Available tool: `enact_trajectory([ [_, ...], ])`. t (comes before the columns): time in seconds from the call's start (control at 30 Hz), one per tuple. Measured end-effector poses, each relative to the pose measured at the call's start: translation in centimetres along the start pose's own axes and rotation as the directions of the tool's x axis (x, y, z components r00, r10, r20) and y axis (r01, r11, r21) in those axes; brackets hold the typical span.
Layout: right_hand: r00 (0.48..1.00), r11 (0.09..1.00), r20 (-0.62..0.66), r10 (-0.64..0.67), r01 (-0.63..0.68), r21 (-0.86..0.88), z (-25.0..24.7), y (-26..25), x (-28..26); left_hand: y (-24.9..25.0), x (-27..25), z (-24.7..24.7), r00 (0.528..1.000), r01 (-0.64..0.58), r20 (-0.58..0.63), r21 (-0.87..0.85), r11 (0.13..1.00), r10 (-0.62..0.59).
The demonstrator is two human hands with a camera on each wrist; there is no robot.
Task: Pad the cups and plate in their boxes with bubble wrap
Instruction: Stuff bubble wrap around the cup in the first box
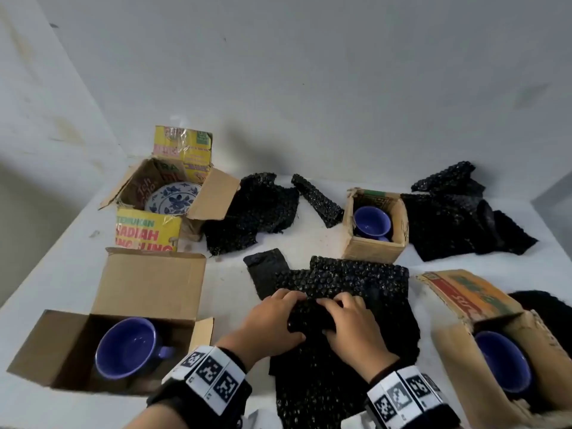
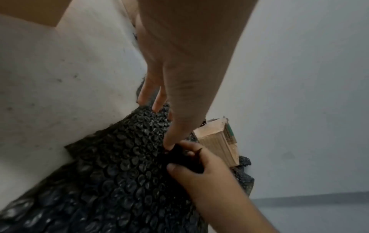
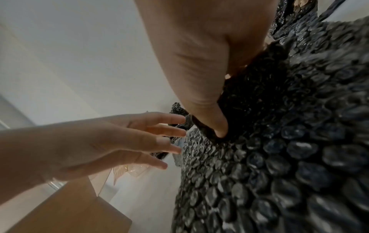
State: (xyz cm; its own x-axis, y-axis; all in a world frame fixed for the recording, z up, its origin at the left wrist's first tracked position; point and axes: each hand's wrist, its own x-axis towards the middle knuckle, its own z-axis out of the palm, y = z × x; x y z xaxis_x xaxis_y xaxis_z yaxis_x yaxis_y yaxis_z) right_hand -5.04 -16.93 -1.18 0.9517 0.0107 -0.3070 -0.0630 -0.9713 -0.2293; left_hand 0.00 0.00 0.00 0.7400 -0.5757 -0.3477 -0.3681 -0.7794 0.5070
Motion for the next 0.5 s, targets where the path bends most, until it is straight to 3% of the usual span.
enact_trajectory([
  [0.23,0.974,0.93,-0.225,-0.026,0.106,0.353,-1.4,-1.2,0.7,0.1,1.3,0.5,0.996,-0.038,-0.09,-0.157,0.987,0.024],
  [0.5,0.856,0.818,-0.517,0.012,0.289,0.498,-4.7,-1.1,1.2,0.2,2.6,-1.1,0.964,-0.102,-0.265,-0.253,0.962,0.033],
])
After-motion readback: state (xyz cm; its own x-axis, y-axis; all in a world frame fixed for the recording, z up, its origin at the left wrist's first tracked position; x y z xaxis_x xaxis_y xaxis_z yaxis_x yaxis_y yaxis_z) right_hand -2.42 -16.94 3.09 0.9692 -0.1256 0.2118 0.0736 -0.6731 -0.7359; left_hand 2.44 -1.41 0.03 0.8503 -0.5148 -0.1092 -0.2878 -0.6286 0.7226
